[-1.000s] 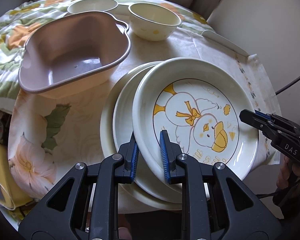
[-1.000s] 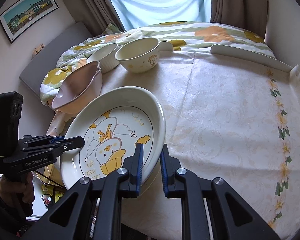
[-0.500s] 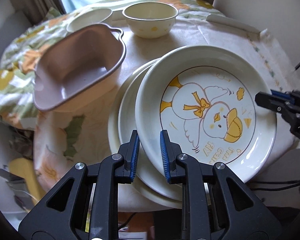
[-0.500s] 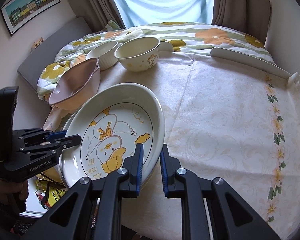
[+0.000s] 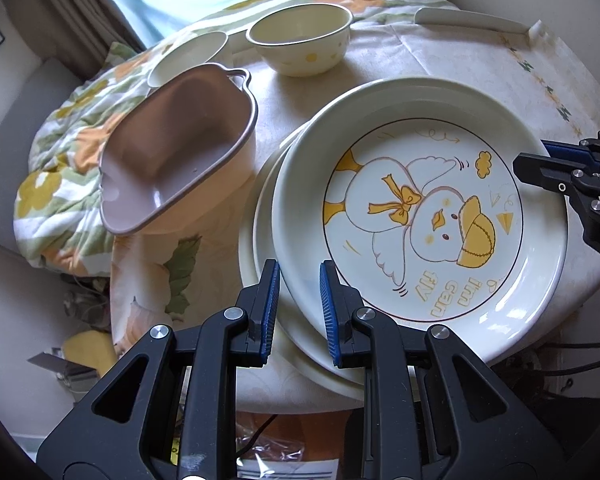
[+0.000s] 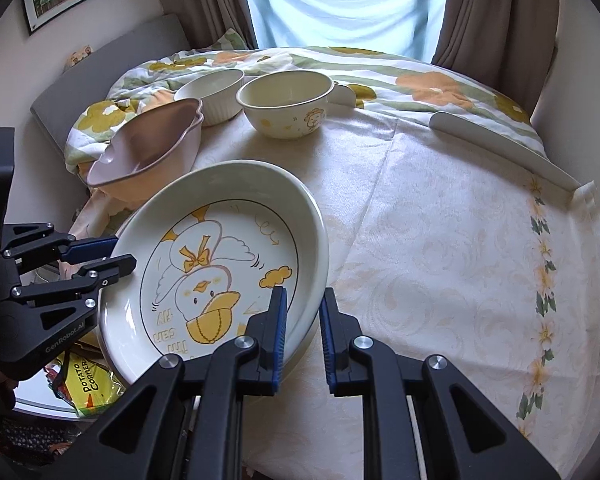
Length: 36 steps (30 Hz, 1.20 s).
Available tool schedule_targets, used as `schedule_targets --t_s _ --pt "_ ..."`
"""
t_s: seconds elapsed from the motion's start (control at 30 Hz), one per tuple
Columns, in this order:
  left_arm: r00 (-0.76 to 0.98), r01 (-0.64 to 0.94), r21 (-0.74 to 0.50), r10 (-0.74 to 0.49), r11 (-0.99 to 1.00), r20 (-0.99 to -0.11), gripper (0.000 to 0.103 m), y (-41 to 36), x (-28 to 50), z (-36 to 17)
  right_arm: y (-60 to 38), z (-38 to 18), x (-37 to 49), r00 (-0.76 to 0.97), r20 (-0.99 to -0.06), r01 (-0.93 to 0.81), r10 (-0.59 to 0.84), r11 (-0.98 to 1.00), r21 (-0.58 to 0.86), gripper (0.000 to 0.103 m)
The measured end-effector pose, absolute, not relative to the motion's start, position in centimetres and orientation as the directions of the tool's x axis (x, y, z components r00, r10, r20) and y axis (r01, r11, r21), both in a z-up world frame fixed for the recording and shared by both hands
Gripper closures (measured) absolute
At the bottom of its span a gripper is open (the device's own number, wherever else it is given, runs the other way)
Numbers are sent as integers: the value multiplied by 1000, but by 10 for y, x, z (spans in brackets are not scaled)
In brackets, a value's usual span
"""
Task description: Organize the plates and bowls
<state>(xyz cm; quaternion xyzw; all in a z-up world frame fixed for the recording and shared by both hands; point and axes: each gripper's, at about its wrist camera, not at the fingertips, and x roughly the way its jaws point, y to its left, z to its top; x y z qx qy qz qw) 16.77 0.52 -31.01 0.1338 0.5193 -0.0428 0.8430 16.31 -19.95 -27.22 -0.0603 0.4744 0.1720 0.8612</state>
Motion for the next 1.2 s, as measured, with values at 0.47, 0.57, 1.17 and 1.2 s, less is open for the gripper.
schedule_targets --t_s 0.47,0.57,1.17,1.2 --pt "451 198 217 108 956 -886 85 1 161 -307 -180 -275 167 484 -865 -384 132 920 -74 88" --pt "457 186 221 115 957 -882 85 4 160 -305 -179 -276 167 478 -867 -390 139 918 -68 88" --pt "613 9 -31 -30 999 -790 52 61 151 -212 -195 -210 167 521 -775 -406 358 902 144 64" --pt "626 -9 -58 -39 998 -779 33 69 149 -207 -196 -204 168 529 -759 -414 380 896 161 32"
